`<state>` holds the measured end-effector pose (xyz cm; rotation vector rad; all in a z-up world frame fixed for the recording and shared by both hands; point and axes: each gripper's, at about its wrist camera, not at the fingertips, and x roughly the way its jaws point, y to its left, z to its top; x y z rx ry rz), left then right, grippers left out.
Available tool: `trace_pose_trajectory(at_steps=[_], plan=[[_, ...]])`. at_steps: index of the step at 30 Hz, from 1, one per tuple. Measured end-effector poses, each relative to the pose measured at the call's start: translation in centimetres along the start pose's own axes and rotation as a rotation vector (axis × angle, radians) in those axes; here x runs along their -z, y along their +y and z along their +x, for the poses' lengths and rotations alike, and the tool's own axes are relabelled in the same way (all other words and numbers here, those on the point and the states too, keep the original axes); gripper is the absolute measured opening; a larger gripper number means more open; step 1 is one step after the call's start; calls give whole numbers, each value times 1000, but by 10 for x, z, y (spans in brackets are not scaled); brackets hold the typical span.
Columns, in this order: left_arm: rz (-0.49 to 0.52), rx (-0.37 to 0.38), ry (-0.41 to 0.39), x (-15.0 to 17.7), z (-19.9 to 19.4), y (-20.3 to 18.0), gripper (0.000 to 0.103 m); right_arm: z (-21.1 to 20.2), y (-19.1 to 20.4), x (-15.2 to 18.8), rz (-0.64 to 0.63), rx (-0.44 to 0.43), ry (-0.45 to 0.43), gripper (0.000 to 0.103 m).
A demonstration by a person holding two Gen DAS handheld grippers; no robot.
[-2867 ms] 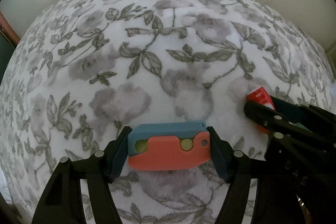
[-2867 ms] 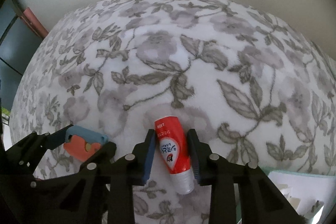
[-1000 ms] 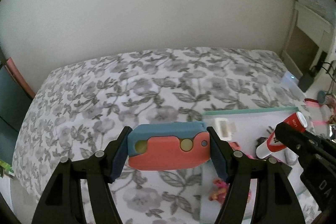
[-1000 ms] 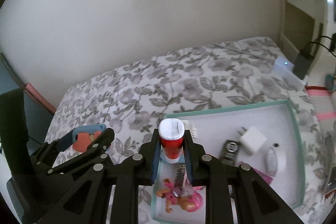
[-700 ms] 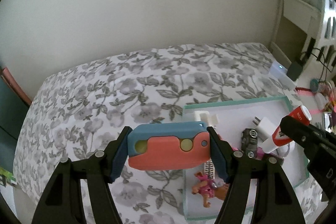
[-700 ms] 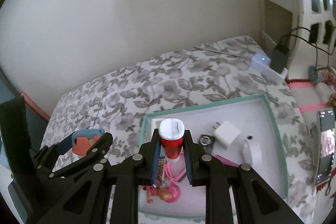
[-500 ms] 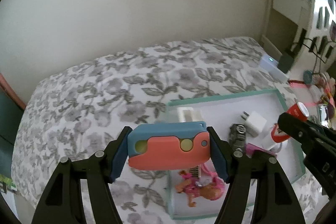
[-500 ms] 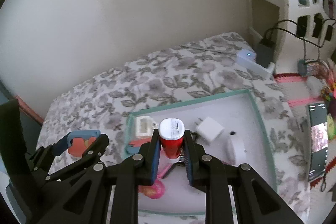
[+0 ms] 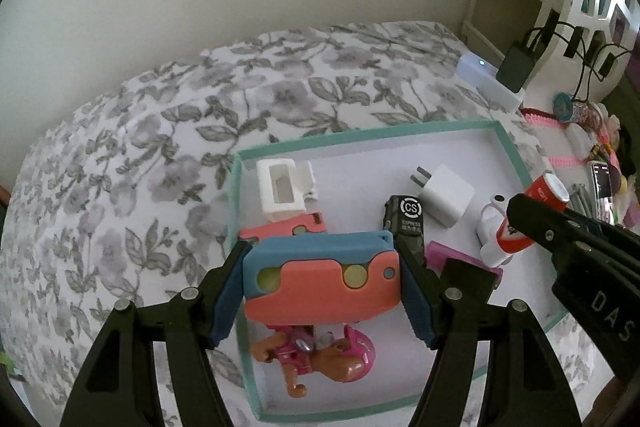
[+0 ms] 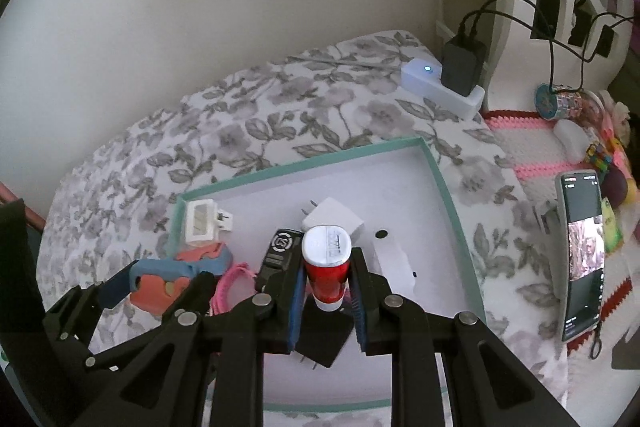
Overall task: Organize rigid objects
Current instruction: 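Carry the red bottle with the right tool while the left tool carries the coral case over the tray, then open the left tool to drop the coral case while the right tool releases the red bottle in the tray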
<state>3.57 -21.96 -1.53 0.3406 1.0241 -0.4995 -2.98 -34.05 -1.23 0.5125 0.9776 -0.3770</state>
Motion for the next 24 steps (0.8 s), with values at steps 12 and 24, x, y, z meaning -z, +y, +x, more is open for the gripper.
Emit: trace_pose_trajectory(at_steps=[12,24], plan=[[-12,21,23,0,8,3,71,17,-1,3,-9,26,44,22],[-24,13,12,0,6,6,73,25,1,7,-13,33,72,23]])
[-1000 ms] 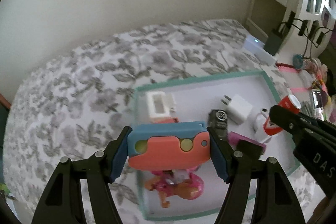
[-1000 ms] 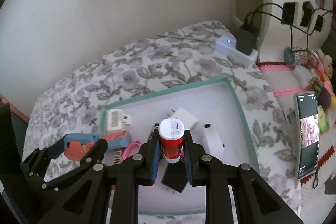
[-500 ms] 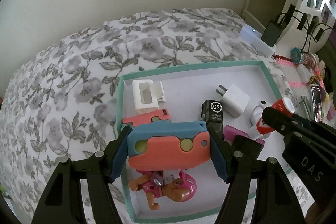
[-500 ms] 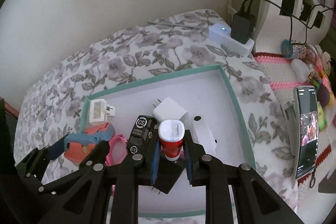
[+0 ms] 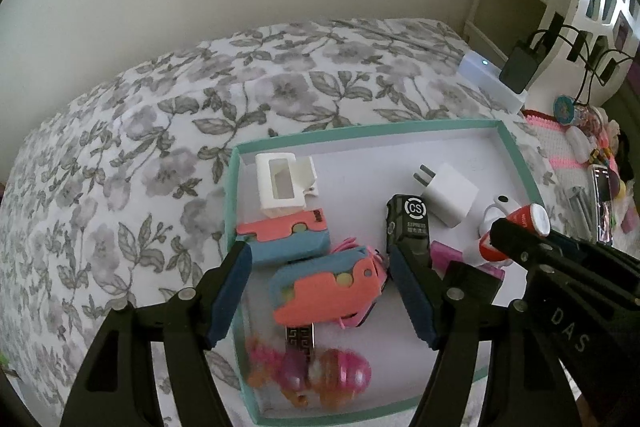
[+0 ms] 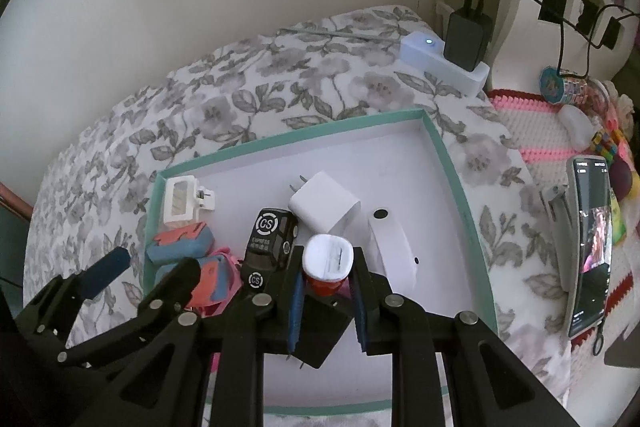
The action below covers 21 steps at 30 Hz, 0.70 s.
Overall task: Organize rigid objects
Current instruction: 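Open the left tool to drop the coral case while the right tool releases the red bottle in the tray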
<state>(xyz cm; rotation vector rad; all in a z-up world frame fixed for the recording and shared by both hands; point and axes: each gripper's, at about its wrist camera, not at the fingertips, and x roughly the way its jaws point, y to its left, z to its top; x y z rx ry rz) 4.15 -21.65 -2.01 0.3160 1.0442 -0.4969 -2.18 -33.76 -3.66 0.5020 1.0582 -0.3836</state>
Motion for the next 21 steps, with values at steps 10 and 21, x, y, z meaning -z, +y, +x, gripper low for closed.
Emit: trace_pose_trajectory(at_steps=[10,21], plan=[[-40,-50,-6,-1,-1,11,82,3,-2,0,3,8,6,34],[-137,-153,-22,0,-2,39,88,4,2,1,-11,22,6,63]])
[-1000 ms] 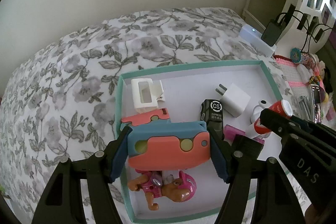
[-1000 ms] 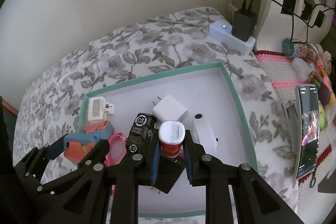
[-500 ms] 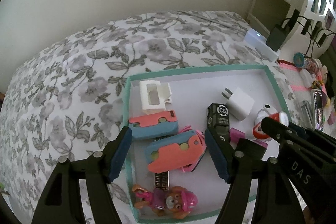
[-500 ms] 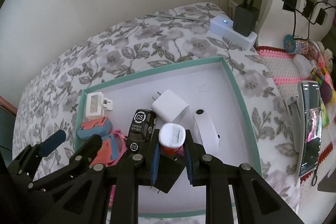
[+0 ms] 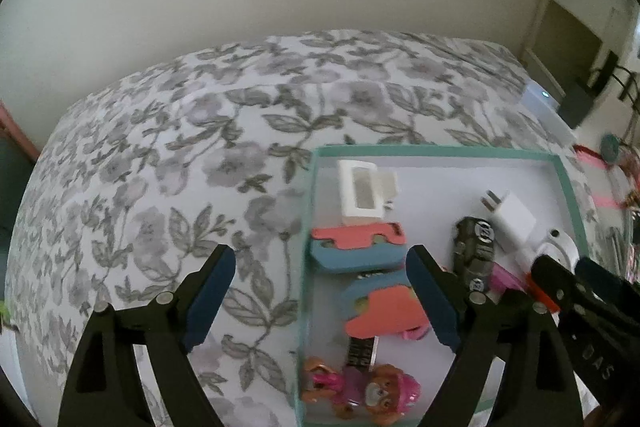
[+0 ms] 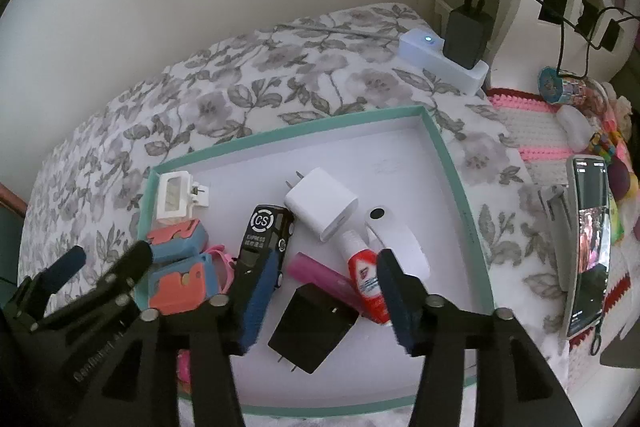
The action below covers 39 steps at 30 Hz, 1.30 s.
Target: Organize rigid objects
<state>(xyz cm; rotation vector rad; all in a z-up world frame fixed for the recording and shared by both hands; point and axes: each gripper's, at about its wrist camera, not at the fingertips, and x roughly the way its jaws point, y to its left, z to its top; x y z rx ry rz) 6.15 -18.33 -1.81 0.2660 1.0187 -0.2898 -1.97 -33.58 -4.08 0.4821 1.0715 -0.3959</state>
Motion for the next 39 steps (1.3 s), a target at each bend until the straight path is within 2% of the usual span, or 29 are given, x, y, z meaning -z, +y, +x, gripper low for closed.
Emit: trace_pose_trajectory(at_steps=[4,8,15,26,39], plan=[[-45,-26,14,1,6,13,98,2,1,1,0,-1,6,73],[-76,-58,20,2,9,26,98,7,2,4,4,-4,23,81],[-112,-69,33,4,12,44,98,11,7,10,-8,-5,28,102],[-121,-45,5,10,-4,58,98,-3,23,21,-55,-13,-20,103],[-101,-24,-10,31,-28,63,98,-18,30,44,-75,-22,-21,103]])
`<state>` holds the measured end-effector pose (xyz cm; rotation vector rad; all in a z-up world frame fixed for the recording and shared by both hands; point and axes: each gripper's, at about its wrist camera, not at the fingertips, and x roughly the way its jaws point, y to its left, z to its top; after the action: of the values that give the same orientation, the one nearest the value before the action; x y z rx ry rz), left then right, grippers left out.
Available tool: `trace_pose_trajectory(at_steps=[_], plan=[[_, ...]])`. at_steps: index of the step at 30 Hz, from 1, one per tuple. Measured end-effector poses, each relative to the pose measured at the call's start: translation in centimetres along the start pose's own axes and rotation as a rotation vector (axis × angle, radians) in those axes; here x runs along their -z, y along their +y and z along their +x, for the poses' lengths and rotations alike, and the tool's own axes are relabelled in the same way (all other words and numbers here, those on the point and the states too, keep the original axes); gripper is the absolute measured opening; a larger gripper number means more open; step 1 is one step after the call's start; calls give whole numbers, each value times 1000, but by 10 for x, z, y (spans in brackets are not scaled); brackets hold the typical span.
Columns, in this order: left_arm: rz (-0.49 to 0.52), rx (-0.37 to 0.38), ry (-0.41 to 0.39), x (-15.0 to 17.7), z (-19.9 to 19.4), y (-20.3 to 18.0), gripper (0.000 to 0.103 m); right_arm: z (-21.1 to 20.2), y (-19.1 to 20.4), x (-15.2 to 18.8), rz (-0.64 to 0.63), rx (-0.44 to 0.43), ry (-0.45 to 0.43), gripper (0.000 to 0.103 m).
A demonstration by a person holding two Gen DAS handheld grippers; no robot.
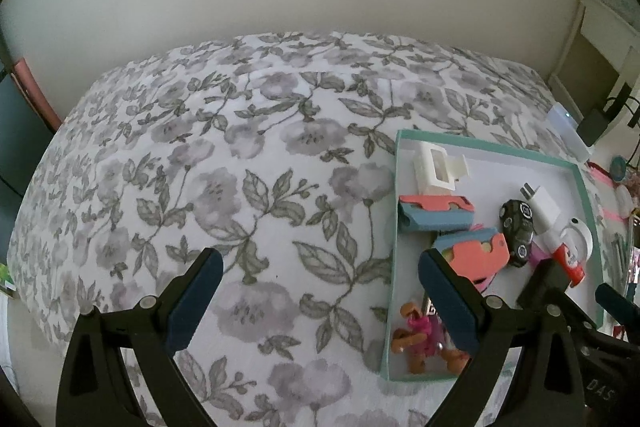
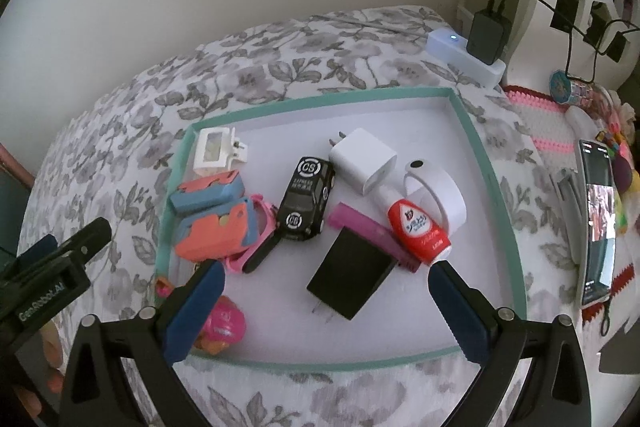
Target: Organize rigid objects
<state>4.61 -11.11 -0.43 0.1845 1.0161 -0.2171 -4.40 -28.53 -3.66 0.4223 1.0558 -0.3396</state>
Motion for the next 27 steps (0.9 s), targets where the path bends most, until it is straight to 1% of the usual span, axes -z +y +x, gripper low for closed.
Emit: trace_pose_trajectory(at_steps=[13,17,22,27], plan=[[-44,-12,45,17,-5,16,98,-9,8,17,-32,8,1,103],[-48,-40,63,21,-5,19,98,-11,10,21,-39,14,0,103],[-58,-23,62,25,-8,23,98,-13,12,26,-49,23,1,103],[-47,-27,71,30,-9,24,98,-16,16,30,-66,30,1,103]])
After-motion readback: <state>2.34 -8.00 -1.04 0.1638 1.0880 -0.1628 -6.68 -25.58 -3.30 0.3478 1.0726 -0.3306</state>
